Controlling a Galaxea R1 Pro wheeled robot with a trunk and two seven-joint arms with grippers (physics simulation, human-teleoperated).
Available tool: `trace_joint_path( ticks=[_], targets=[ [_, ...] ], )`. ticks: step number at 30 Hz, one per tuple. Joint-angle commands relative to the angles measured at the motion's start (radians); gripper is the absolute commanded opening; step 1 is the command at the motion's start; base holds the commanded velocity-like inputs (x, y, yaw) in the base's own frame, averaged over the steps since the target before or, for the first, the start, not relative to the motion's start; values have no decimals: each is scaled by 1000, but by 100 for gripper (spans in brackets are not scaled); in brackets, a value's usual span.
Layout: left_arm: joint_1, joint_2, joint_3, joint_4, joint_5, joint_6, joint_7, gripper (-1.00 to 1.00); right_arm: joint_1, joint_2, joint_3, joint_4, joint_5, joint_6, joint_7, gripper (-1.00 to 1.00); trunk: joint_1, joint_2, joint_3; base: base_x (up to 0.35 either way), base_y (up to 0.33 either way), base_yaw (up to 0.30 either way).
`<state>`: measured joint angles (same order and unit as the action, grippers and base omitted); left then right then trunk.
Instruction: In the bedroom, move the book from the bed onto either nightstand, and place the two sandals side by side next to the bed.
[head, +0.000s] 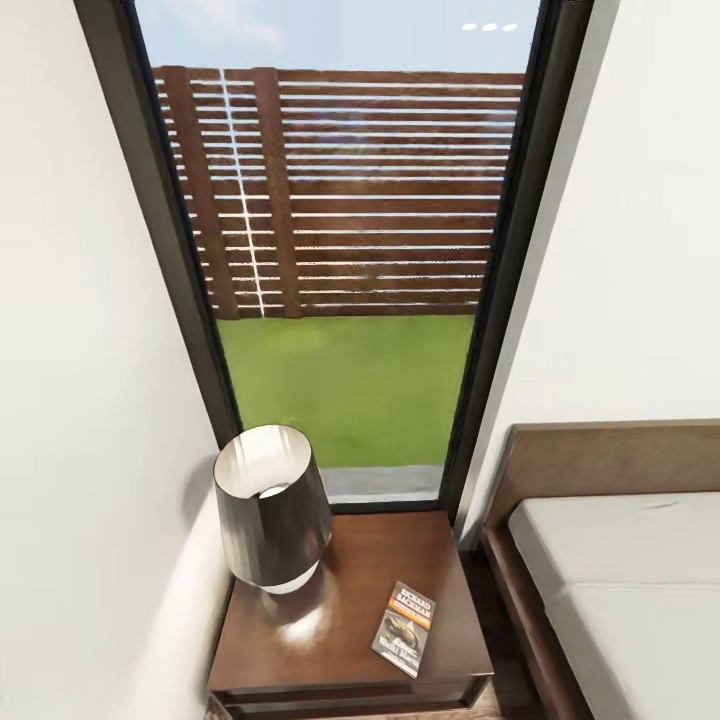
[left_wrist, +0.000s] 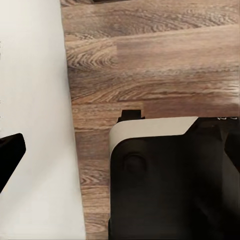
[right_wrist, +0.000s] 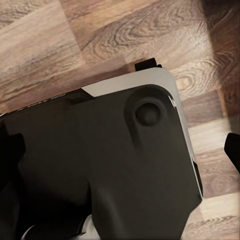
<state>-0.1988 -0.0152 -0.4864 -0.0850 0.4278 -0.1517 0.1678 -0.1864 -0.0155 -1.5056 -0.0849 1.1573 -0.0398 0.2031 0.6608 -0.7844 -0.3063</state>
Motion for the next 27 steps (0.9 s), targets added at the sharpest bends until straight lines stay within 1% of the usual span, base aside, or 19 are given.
trace_joint_path(
  ticks=[1, 27],
  targets=[
    [2, 0, -9, 1, 8, -3, 4, 100, 0, 0, -9, -1, 8, -3, 5, 100, -4, 6, 2, 0, 0, 0],
    [32, 0, -8, 1, 10, -1, 8, 100, 4, 8, -10, 3, 4, -6, 5, 100, -103, 188, 84, 0, 0, 0]
  ],
)
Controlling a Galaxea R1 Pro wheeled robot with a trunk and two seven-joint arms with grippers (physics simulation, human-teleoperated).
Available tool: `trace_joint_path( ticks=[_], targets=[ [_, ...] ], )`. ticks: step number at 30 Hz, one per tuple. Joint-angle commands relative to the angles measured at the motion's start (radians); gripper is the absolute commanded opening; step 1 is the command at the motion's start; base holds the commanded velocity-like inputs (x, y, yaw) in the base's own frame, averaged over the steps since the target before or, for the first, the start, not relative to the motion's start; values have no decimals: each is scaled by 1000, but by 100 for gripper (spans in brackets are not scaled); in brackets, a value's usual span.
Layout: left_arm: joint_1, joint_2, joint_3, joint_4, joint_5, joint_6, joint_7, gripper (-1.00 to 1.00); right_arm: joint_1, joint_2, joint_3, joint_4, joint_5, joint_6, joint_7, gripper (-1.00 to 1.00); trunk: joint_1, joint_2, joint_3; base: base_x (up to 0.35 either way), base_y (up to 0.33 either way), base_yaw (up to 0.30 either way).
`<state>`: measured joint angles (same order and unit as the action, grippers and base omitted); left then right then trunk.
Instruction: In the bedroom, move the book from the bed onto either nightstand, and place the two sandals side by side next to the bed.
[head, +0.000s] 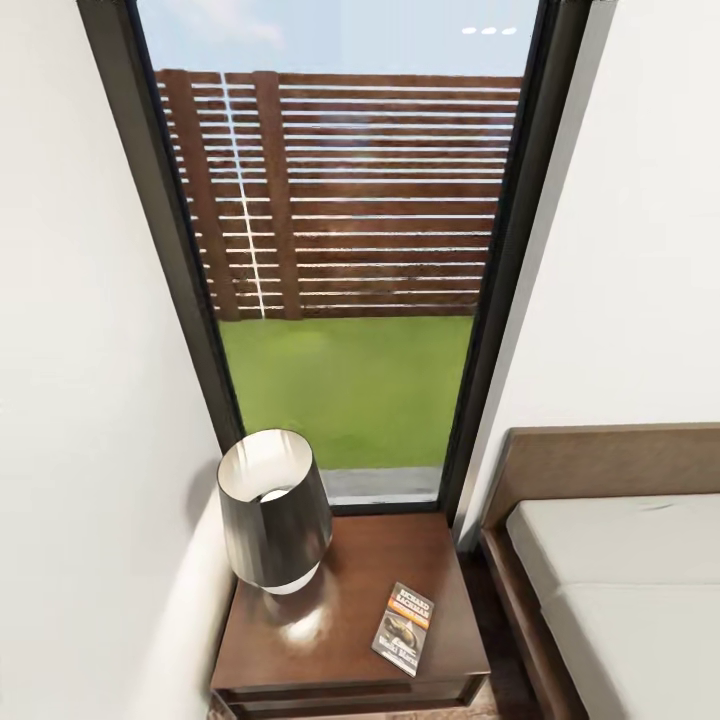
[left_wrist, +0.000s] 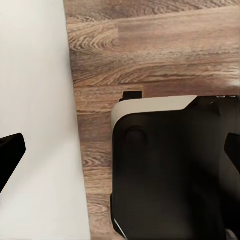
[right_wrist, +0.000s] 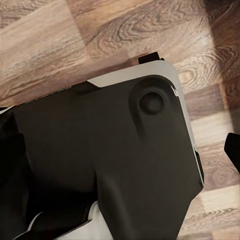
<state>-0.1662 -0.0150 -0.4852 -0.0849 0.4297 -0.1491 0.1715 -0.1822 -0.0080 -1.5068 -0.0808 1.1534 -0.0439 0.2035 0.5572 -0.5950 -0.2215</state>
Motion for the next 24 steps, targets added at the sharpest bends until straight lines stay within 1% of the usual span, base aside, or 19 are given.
trace_joint_path(
  ticks=[1, 24],
  targets=[
    [1, 0, -9, 1, 8, -3, 4, 100, -1, 0, -9, -1, 9, -2, 5, 100, -4, 6, 2, 0, 0, 0],
    [16, 0, -10, 1, 5, 1, 5, 100, 0, -1, -9, -2, 9, -2, 5, 100, -92, 167, 74, 0, 0, 0]
  ],
)
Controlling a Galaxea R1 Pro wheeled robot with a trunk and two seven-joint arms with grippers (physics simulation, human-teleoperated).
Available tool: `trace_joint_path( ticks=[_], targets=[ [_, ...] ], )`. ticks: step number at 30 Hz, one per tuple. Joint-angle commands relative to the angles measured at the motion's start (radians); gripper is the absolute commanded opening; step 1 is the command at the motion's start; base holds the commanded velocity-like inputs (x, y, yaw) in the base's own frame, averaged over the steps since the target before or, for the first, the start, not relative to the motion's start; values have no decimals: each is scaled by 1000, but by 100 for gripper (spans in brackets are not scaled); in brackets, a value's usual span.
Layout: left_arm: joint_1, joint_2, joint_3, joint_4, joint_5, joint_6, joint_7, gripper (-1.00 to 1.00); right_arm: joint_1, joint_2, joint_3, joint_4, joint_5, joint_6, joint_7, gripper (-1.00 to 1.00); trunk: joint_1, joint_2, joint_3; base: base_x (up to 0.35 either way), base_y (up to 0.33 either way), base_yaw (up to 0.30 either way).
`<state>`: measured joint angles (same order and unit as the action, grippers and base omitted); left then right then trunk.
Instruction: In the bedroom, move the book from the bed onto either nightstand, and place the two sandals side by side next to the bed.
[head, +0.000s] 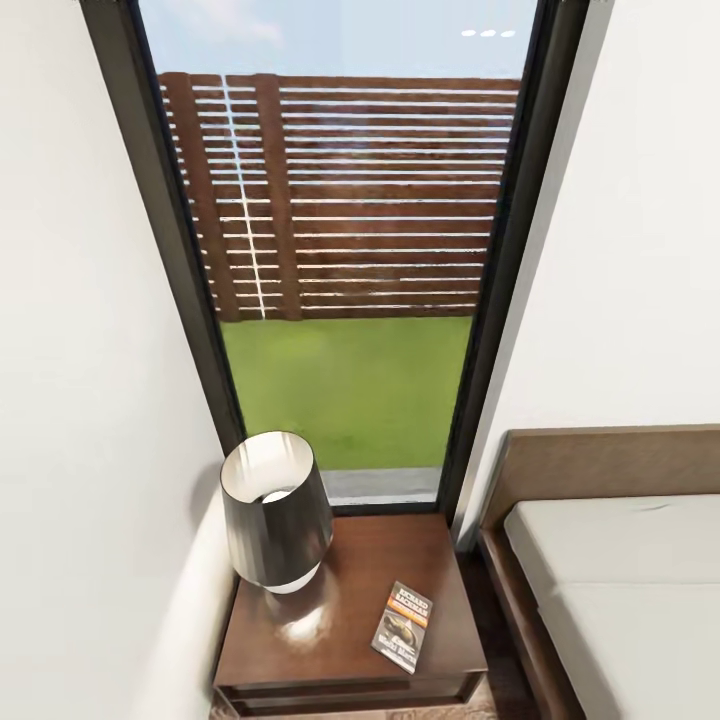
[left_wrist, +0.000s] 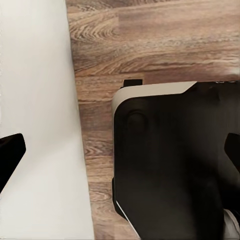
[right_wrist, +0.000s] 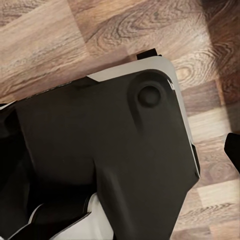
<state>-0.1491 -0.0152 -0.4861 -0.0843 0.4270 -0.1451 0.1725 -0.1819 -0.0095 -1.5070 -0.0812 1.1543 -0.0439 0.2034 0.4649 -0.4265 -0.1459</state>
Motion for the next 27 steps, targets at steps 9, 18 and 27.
trace_joint_path(
  ticks=[9, 18, 27],
  targets=[
    [14, -1, -9, 0, 7, -2, 4, 100, -1, 0, -9, -1, 8, -2, 5, 100, -15, 27, 11, 0, 0, 0],
    [18, -2, -10, 0, 5, 1, 4, 100, -1, 0, -8, -1, 8, -2, 5, 100, -15, 27, 11, 0, 0, 0],
    [26, -3, -10, 0, 6, 0, -1, 100, -1, 0, -9, -1, 8, -2, 5, 100, -15, 27, 11, 0, 0, 0]
  ],
)
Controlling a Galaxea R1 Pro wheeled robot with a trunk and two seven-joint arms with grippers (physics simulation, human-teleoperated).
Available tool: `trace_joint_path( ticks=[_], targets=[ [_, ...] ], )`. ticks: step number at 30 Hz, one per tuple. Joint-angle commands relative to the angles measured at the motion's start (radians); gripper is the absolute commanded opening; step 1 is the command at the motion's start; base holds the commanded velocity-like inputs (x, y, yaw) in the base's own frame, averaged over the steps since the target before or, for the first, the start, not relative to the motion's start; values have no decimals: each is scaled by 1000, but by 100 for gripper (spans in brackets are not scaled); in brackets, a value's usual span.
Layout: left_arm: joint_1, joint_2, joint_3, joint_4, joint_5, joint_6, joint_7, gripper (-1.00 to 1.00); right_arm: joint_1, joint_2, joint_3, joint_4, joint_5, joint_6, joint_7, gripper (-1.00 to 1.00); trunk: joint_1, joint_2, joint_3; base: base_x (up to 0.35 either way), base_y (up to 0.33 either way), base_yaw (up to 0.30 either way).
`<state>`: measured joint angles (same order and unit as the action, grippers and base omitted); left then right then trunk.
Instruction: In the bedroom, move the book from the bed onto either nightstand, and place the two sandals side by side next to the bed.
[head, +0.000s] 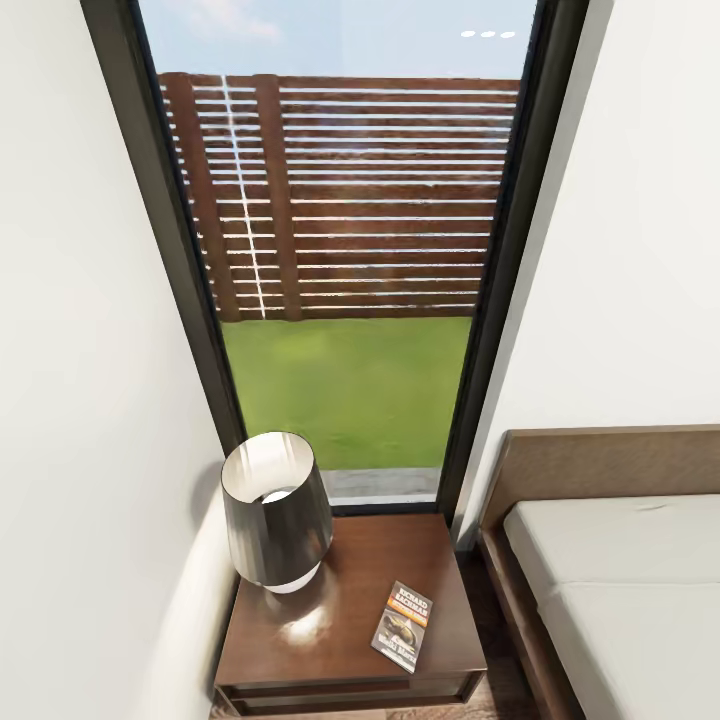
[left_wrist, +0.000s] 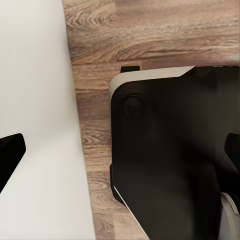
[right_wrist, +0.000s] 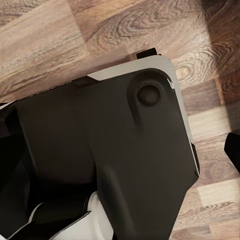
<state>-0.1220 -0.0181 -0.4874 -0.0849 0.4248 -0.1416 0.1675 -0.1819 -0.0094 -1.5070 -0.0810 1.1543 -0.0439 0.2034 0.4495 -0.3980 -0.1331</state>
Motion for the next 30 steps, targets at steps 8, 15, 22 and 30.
trace_joint_path(
  ticks=[8, 15, 22, 30],
  targets=[
    [5, 2, -6, 0, 12, -7, 1, 100, -1, 0, -9, -2, 8, -2, 5, 100, 1, -2, -2, 0, 0, 0],
    [6, 4, -3, -1, 12, -9, 0, 100, -1, 0, -8, -2, 8, -2, 5, 100, 1, -2, -2, 0, 0, 0],
    [7, 6, -1, -1, 12, -10, 0, 100, -1, 0, -9, -1, 8, -2, 5, 100, 1, -2, -2, 0, 0, 0],
    [7, 7, -1, -1, 10, -10, 0, 100, -1, 0, -8, -2, 8, -2, 5, 100, 1, -2, -2, 0, 0, 0]
  ],
)
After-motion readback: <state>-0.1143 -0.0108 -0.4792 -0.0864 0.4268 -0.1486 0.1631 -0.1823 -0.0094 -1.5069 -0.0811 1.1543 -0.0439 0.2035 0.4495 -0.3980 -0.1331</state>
